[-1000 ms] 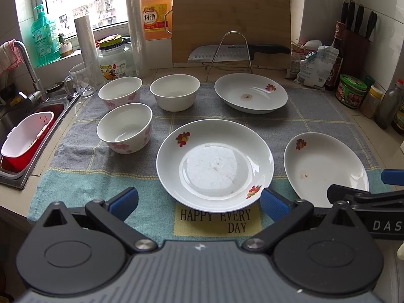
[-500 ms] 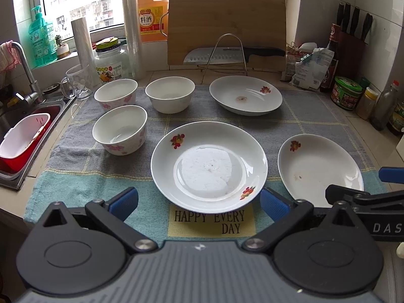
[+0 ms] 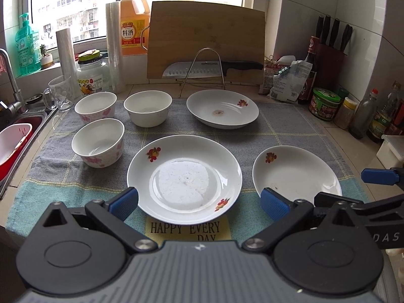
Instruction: Organize plates and bowls
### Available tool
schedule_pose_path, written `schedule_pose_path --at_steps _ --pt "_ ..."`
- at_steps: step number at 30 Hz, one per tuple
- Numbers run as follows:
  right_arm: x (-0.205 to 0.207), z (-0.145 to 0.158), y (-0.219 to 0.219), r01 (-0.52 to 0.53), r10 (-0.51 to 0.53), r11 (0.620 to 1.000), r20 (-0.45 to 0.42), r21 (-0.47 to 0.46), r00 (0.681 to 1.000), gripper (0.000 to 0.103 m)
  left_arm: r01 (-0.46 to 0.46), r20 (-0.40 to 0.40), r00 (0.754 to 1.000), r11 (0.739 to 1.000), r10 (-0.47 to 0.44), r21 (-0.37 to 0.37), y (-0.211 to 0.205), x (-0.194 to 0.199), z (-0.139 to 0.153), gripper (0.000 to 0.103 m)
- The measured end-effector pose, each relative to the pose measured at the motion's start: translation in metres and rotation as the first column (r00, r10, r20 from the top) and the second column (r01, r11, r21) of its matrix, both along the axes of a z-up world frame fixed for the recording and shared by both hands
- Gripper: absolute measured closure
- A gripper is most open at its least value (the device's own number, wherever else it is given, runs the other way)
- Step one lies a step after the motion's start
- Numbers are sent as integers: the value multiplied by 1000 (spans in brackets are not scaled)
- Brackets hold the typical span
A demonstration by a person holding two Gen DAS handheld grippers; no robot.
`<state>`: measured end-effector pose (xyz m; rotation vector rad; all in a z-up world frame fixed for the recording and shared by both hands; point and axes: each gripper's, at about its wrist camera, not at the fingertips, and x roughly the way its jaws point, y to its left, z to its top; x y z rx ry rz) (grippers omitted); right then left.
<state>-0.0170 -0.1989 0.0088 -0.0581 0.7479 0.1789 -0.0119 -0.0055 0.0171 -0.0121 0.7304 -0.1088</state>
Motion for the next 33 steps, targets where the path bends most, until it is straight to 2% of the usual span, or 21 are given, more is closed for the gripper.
schedule_pose_path --at_steps 4,9,19,26,33 --pt "-4 -5 -9 -26 26 1000 11 -3 1000 0 -1 23 1000 1000 1 -1 -2 0 -1 1" --pt "-7 -17 -23 -53 53 999 7 -6 999 0 34 28 999 997 -32 -69 0 -3 0 1" --pt "-12 -49 -44 -77 76 997 -38 -11 996 0 46 -43 998 994 -50 -98 -9 -3 -11 1" --pt "-4 -79 -57 -71 71 997 -79 -1 994 0 52 -58 997 998 -55 -47 -25 -6 -14 1" --pt "7 -101 -61 -87 87 996 -91 3 992 0 47 -37 998 998 -48 -38 -30 -8 -15 1"
